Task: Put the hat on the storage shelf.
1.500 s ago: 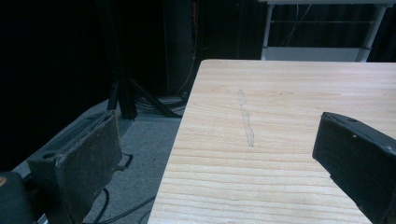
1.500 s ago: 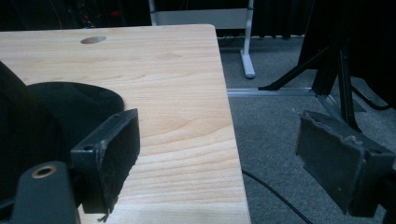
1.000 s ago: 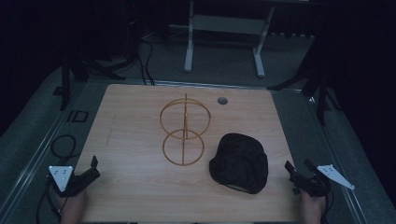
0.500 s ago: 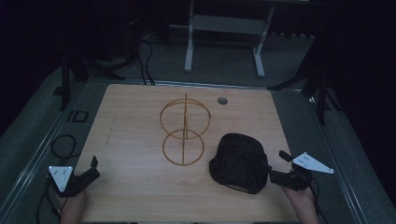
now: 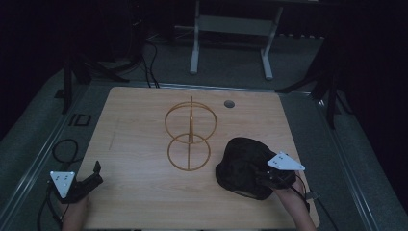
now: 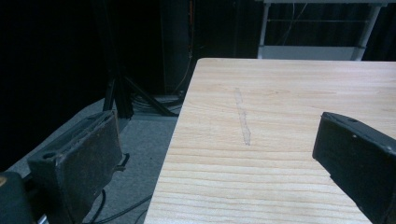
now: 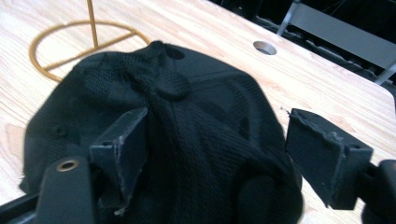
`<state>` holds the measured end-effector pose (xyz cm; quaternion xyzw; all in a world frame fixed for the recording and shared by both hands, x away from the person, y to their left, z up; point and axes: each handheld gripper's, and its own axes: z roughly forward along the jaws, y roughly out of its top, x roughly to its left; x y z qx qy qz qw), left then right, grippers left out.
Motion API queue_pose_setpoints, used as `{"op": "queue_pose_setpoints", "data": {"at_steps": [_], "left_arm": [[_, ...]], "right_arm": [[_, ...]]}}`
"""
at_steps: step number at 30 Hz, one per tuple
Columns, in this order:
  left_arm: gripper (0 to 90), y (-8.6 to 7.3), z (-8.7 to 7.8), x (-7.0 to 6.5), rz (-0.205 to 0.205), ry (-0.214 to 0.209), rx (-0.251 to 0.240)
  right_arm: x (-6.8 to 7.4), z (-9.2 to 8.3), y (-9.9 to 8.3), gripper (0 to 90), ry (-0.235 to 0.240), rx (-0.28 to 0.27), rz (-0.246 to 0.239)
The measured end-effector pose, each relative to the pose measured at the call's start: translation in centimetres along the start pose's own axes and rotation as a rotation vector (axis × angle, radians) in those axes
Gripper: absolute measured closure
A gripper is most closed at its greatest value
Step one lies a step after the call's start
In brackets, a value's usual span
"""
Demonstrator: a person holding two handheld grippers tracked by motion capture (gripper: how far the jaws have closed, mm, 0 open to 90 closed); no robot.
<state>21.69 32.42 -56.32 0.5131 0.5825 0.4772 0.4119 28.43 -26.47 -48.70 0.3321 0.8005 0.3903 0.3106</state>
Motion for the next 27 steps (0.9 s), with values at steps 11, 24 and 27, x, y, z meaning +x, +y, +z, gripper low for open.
{"op": "queue_pose_setpoints", "data": {"at_steps": [11, 24, 27], "left_arm": [[1.8, 0.0, 0.0, 0.0, 0.000, 0.001, 0.000], [1.8, 0.0, 0.0, 0.1, -0.009, 0.000, 0.000], [1.8, 0.0, 0.0, 0.1, -0.010, 0.000, -0.001]], "right_arm": [[1.5, 0.6, -0.1, 46.1, -0.097, 0.032, -0.125], [2.5, 0.2, 0.7, 84.0, -0.137, 0.016, -0.310], [2.0, -0.6, 1.4, 85.3, -0.134, -0.003, -0.303]]}}
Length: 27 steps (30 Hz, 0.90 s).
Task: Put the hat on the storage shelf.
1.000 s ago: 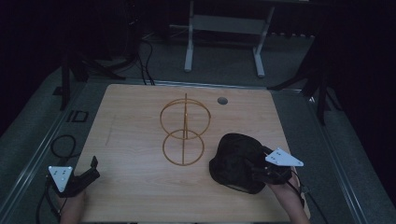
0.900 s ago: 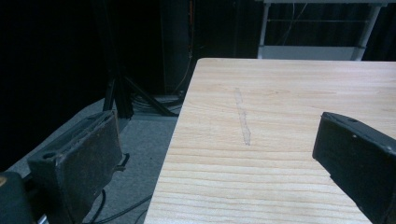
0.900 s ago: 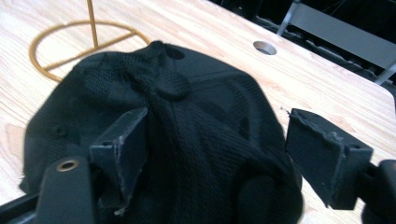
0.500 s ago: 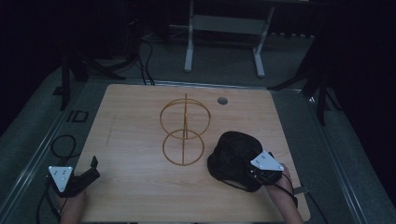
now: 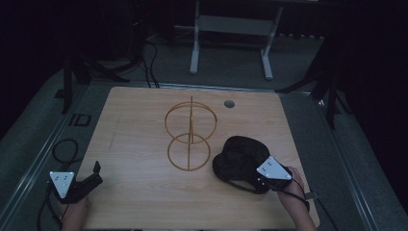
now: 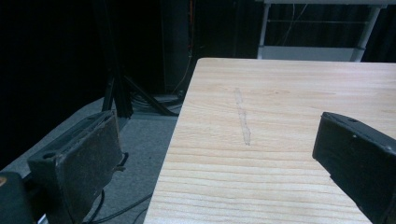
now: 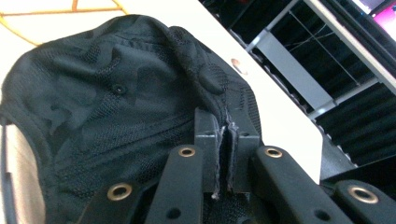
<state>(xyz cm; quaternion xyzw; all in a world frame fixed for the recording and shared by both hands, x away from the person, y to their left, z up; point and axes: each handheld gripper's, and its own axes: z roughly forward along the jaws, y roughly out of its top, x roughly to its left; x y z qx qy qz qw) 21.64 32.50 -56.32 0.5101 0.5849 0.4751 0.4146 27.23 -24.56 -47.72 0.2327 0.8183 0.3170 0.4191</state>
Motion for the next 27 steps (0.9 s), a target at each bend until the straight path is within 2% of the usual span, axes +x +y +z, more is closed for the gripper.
{"op": "queue_pose_setpoints", "data": {"at_steps": [1, 2, 3, 5, 8, 13, 20, 23, 27], "left_arm": [[1.8, 0.0, 0.0, 0.0, 0.000, 0.000, 0.000], [1.8, 0.0, 0.0, 0.0, -0.002, -0.002, 0.000], [1.8, 0.0, 0.0, 0.0, -0.002, -0.002, 0.000], [1.8, 0.0, 0.0, 0.0, -0.003, -0.002, 0.000], [1.8, 0.0, 0.0, 0.0, -0.002, -0.002, 0.001], [1.8, 0.0, 0.0, 0.1, -0.005, -0.003, 0.000], [1.8, 0.0, 0.0, 0.1, -0.005, -0.004, 0.001], [1.8, 0.0, 0.0, 0.1, -0.005, -0.004, 0.002], [1.7, 0.0, 0.0, 0.1, -0.005, -0.005, 0.002]], "right_arm": [[0.0, 0.0, 0.0, 85.3, 0.000, 0.000, 0.000], [-0.8, -0.4, 0.3, 85.5, 0.013, -0.019, 0.029], [-0.8, -0.4, 0.3, 85.5, 0.013, -0.019, 0.029], [-1.7, -0.9, 0.6, 85.6, 0.022, -0.045, 0.069], [-2.4, -1.4, 0.9, 85.7, 0.020, -0.061, 0.090], [-3.2, -2.0, 1.2, 85.8, 0.013, -0.080, 0.105], [-4.2, -2.9, 1.8, 86.0, -0.014, -0.103, 0.102], [-5.0, -3.4, 2.1, 86.3, -0.005, -0.122, 0.128], [-6.1, -4.1, 2.9, 86.5, -0.025, -0.142, 0.125]]}}
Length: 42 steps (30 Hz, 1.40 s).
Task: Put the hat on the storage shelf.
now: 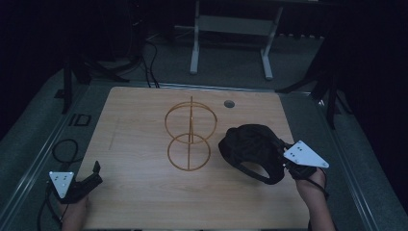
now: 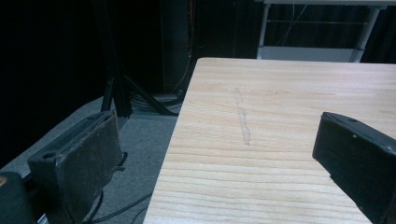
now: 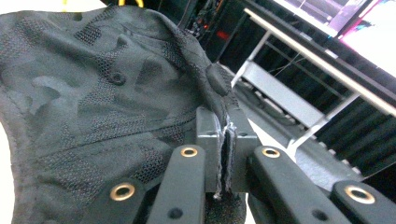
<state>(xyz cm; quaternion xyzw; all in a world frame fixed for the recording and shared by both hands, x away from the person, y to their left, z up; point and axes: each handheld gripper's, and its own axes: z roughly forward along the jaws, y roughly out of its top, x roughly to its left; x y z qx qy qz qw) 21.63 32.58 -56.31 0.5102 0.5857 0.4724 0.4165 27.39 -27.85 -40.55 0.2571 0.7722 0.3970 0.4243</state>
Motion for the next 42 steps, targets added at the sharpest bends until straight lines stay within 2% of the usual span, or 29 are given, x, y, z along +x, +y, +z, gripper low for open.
{"op": "queue_pose_setpoints", "data": {"at_steps": [3, 8, 12, 30, 33, 37, 42], "left_arm": [[1.8, 0.0, 0.0, 0.0, 0.001, 0.000, 0.002], [1.8, 0.0, 0.0, 0.0, 0.002, 0.000, 0.004], [1.8, 0.0, 0.0, 0.0, 0.001, 0.000, 0.005], [1.8, 0.0, 0.1, 0.0, 0.004, -0.001, 0.007], [1.8, 0.0, 0.1, 0.0, 0.003, -0.002, 0.006], [1.8, 0.0, 0.0, 0.0, 0.004, -0.002, 0.008], [1.8, 0.0, 0.0, 0.0, 0.003, -0.004, 0.006]], "right_arm": [[-0.6, -0.3, 0.8, 86.5, -0.015, -0.015, -0.013], [-1.7, -0.5, 1.9, 86.5, -0.013, -0.033, 0.001], [-2.9, -0.6, 3.5, 86.5, -0.015, -0.054, 0.004], [-6.8, -1.4, 9.3, 86.5, -0.094, -0.127, -0.015], [-7.2, -1.6, 10.5, 86.5, -0.110, -0.143, -0.031], [-7.7, -1.6, 11.7, 86.5, -0.122, -0.160, -0.029], [-7.5, -1.0, 12.5, 86.4, -0.115, -0.167, -0.039]]}}
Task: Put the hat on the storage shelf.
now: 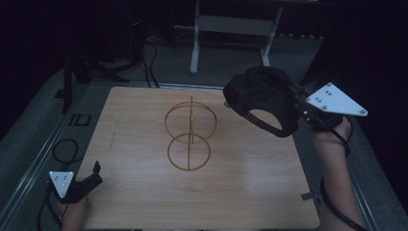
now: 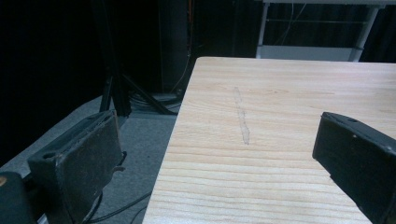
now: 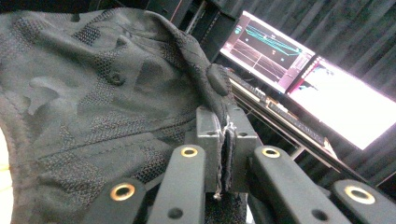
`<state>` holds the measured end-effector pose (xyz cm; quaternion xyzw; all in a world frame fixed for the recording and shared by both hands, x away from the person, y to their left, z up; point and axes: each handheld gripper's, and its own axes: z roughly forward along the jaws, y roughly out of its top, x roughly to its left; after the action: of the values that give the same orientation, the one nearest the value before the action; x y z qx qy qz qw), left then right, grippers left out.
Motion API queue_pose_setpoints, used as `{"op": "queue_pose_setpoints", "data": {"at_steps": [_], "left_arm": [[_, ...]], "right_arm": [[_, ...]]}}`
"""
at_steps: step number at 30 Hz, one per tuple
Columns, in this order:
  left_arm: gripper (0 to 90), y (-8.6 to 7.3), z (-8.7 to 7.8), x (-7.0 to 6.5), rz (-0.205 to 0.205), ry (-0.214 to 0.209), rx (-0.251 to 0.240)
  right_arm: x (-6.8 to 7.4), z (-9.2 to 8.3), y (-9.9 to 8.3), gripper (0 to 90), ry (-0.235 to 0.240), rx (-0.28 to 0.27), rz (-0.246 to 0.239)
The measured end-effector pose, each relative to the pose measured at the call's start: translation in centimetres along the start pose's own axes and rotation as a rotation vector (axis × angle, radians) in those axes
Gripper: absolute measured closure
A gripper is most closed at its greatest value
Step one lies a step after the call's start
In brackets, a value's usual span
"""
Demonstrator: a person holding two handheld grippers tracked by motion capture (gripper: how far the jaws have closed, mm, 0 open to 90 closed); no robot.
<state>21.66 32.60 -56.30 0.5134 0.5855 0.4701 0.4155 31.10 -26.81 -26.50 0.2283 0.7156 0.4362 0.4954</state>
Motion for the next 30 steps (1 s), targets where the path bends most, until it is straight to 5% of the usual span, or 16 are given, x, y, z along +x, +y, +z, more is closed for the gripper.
{"op": "queue_pose_setpoints", "data": {"at_steps": [30], "left_arm": [[1.8, 0.0, -0.1, 0.0, 0.004, -0.010, -0.004]], "right_arm": [[5.5, 6.5, 3.6, 86.4, 0.106, -0.050, -0.015]]}}
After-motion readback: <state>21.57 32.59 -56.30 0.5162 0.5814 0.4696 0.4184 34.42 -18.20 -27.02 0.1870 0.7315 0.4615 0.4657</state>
